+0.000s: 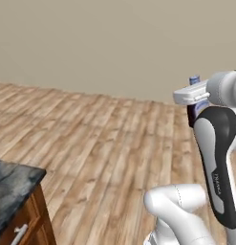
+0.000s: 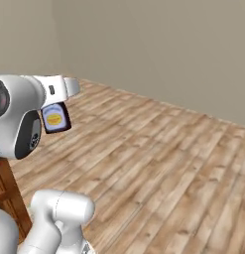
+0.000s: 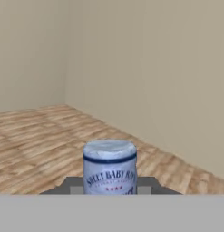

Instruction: The dining table condiment station is running low on condiment bottle. Refill the condiment station by opening the cabinet and taking the condiment bottle from the cabinet and placing it on the dining table.

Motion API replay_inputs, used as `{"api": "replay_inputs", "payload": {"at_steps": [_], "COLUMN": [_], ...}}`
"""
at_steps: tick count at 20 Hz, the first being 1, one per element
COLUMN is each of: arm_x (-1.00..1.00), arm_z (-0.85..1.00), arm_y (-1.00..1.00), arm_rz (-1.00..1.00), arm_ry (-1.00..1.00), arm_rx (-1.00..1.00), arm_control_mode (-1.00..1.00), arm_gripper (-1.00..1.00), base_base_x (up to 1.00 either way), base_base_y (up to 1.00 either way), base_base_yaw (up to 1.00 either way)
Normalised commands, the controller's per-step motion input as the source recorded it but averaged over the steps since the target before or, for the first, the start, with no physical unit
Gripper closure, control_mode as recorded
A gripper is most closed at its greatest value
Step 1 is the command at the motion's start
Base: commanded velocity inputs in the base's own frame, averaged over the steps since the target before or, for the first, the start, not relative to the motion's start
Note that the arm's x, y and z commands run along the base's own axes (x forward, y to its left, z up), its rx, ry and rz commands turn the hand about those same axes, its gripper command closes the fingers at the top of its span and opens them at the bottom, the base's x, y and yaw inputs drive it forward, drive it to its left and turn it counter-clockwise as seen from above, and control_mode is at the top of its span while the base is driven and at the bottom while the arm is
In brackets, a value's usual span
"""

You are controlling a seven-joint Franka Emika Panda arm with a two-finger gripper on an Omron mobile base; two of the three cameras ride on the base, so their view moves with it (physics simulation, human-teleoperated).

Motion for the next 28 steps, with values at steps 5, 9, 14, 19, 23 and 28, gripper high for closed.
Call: {"api": "replay_inputs", "payload": {"at_steps": [5,9,14,19,23,28], "arm_x": [0.0,0.0,0.0,0.0,0.0,0.0], "arm_z": [0.0,0.0,0.0,0.0,0.0,0.0], "arm_y": [0.0,0.0,0.0,0.0,0.0,0.0], "arm_rz": [0.0,0.0,0.0,0.0,0.0,0.0], "arm_ry": [0.0,0.0,0.0,0.0,0.0,0.0], "arm_rx": [0.0,0.0,0.0,0.0,0.0,0.0], "arm_control_mode": [1.0,1.0,1.0,1.0,1.0,1.0], "arm_gripper": [1.0,1.0,1.0,1.0,1.0,1.0], "base_base_x": [1.0,1.0,1.0,1.0,1.0,1.0], "base_base_y": [0.0,-0.02,-0.08,-0.16,-0.45,-0.44], "base_base_yaw": [0.51,0.58,0.58,0.54,0.4,0.38]}}
